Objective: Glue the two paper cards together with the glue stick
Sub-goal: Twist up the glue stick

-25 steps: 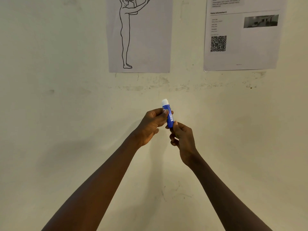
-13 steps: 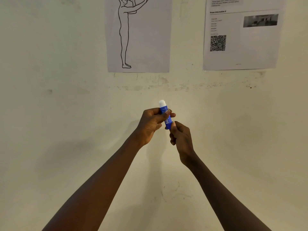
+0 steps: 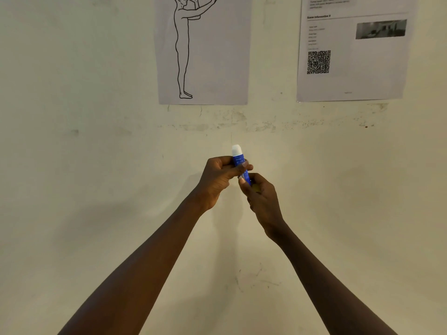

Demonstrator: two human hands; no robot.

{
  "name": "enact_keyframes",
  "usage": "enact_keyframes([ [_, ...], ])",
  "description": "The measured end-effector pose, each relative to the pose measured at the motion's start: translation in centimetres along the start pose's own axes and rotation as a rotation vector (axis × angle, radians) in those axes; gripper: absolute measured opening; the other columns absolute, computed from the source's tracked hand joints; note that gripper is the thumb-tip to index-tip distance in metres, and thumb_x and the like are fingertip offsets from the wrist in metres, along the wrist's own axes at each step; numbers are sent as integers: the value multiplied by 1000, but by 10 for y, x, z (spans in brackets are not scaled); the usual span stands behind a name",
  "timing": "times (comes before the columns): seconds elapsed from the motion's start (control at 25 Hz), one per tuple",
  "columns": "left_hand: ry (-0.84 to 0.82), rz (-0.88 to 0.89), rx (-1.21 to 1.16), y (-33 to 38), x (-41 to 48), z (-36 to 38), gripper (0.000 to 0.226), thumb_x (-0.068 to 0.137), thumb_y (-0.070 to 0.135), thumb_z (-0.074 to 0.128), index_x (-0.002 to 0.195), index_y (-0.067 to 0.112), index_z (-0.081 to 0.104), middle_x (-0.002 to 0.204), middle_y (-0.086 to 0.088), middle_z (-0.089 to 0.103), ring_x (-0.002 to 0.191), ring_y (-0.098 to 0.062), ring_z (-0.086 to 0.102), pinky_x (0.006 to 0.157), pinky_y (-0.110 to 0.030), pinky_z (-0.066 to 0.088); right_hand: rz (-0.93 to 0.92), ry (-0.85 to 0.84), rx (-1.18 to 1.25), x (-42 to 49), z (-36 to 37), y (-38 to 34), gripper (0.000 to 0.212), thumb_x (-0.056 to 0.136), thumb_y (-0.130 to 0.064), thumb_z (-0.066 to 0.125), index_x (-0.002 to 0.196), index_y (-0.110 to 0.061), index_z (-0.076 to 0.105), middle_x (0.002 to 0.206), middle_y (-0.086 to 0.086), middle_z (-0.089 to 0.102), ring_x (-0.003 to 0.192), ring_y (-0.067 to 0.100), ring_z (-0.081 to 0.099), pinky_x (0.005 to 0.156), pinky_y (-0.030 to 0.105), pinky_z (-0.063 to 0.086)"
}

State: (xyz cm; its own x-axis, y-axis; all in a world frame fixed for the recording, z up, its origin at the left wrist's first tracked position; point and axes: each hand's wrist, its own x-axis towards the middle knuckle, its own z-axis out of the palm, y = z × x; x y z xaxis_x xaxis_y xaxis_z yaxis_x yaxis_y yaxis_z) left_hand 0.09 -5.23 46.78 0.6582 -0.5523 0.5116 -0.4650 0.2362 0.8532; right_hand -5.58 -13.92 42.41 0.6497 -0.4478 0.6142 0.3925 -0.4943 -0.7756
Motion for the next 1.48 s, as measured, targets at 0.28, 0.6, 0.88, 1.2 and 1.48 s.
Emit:
enact_keyframes([
  [0.28, -47, 4, 21, -1, -2, 0, 21, 89, 15, 51, 103, 2, 60, 106, -14, 68, 94, -21, 58, 93, -37, 39, 81, -23, 89, 1, 1, 1, 25, 93, -16, 43, 89, 2, 60, 58, 3, 43, 51, 12, 33, 47, 19, 29],
  [0.6, -353, -46, 1, -2, -1, -18, 25, 95, 13, 34, 93, 21, 57, 79, 17, 73, 77, -4, 67, 80, -31, 50, 328, -362, 593, -5, -14, -1, 28, 94, -18, 36, 79, -10, 58, 71, 3, 51, 44, 5, 42, 43, 15, 38],
  [0.88, -64, -61, -87, -3, 2, -9, 15, 90, 22, 49, 98, 17, 61, 103, -3, 66, 97, -18, 60, 90, -44, 40, 111, -38, 226, 2, -1, -2, 21, 93, -21, 44, 81, -11, 59, 63, 3, 46, 49, 11, 35, 44, 18, 32],
  [1.2, 49, 68, 29, -6, 4, -5, 27, 86, 8, 55, 108, -6, 58, 101, -16, 65, 83, -22, 63, 88, -28, 49, 148, -48, 181, 3, -3, -4, 32, 95, -17, 37, 73, -10, 59, 60, 4, 41, 49, 11, 34, 45, 19, 29],
  [1.48, -198, -36, -70, -11, 1, -11, 20, 92, 13, 44, 104, 11, 60, 81, 11, 74, 87, -10, 68, 85, -30, 51, 381, -213, 584, -2, -16, 0, 31, 94, -25, 37, 78, -7, 57, 66, 3, 46, 43, 8, 39, 40, 15, 33],
])
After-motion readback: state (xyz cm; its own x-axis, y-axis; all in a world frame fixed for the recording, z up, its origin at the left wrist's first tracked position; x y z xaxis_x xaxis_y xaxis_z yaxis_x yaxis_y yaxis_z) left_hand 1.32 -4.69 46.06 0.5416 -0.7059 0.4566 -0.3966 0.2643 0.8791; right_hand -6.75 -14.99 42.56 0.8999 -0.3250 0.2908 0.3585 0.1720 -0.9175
